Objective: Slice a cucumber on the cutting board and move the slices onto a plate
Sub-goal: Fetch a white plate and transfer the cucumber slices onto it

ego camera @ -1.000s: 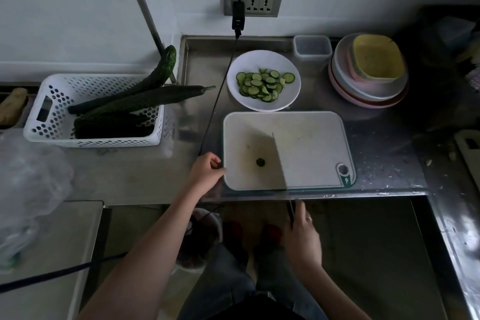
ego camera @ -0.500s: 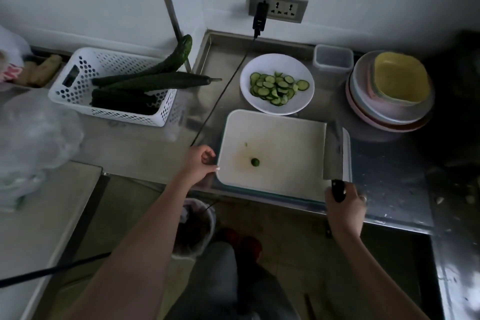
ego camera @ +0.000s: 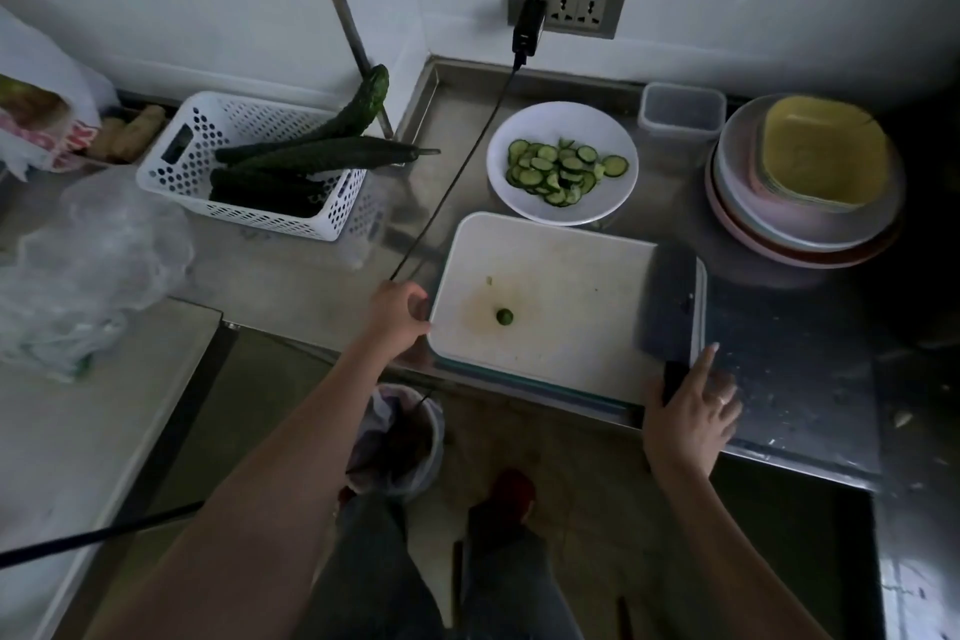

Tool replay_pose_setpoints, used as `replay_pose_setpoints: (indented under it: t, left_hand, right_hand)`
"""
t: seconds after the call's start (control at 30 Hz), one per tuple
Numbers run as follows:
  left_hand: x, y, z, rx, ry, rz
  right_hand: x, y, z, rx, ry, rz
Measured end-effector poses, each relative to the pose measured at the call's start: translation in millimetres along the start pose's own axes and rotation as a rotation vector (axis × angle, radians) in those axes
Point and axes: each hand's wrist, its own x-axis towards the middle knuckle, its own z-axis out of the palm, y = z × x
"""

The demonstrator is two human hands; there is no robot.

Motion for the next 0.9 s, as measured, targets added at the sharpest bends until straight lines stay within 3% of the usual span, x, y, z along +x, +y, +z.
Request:
replay_pose_setpoints:
  t: [0.13,0.3,0.5,0.6,0.7,0.8,0.9]
  left_hand:
    - [3.6,-18.1,-10.7,0.186,0.032,0.020]
    - [7.8,-19.3,-30.6,0.327,0.065,0.048]
    - [19.2,-16.7,-31.0,0.318,-0.016,0.067]
    - [21.4,-12.4,-27.6,0.309,-0.051,0.111]
    - [27.3,-11.6,-22.5,0.307,-0.131,0.165]
    - [31.4,-14.5,-22.2,0.252,-0.047,0.218]
    - [32.6,-19.9,-24.8,0.212,0.065,0.279]
  right_hand:
    - [11.2,3.4,3.4,0.137,-0.080,-0.088]
    - [8.4,5.0,6.1,0.134,-0.087,-0.101]
    - [7.8,3.5,8.3,0.124,-0.098,-0.107]
    - [4.4,-3.3,4.5,-0.028,-0.063,-0.117]
    - [-9.2,-45.0,-0.1,-0.052,0.055,-0.386]
    - [-11.7,-108.0,18.1,0.067,-0.134,-0.722]
    - [6.9,-143.0,52.6,-0.044,-0.268,-0.774]
